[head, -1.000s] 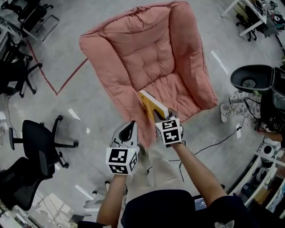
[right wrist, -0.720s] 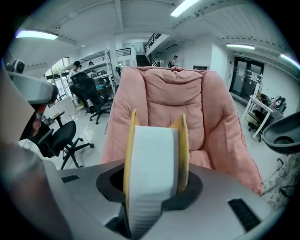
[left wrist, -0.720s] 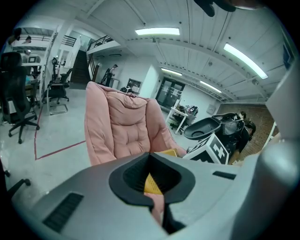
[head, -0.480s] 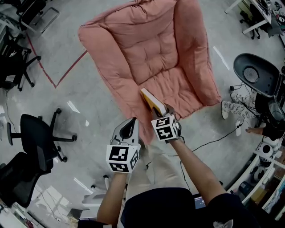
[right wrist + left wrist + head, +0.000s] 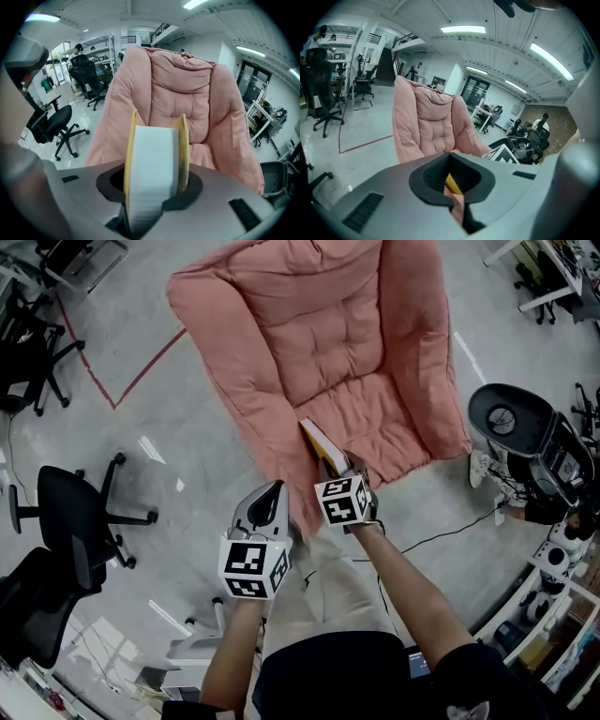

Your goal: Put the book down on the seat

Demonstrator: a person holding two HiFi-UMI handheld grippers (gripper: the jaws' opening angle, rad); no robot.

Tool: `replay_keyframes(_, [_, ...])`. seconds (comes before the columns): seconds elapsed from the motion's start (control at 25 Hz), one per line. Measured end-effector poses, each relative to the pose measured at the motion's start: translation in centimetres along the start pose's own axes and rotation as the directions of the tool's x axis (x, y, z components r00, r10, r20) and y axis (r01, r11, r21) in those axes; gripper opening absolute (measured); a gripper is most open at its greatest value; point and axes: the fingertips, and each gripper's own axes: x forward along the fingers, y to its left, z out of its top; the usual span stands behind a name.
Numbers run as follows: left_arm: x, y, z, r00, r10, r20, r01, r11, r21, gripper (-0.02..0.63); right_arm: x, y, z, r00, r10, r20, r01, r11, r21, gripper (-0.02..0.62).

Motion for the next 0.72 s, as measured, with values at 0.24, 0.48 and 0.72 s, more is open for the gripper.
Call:
replay_keyframes(0.24, [0.0,1.2,-0.6,1.0,0.017,-0.007,-0.017,1.0,-0.007,0.005,1.5,0.3,-0.1,1.0,0.0,-0.013,0.0,1.0,0.022,0.153])
replay_keyframes(0.48, [0.2,1.4,-1.0,1.0,0.022,-0.008,-0.022,1.0,-0.018,0.005,2.0,0.9,0.0,0.999,0.04,-0.013,-0.039,0.999,0.036,0.153])
replay_keyframes(0.72, [0.2,1.4,-0.3,1.0,0.023,-0.001,-0.023,1.0,-0.02,0.005,1.9,1.0,1.1,0.997,0.074,0.008,-0.074,0.996,0.054,0.155])
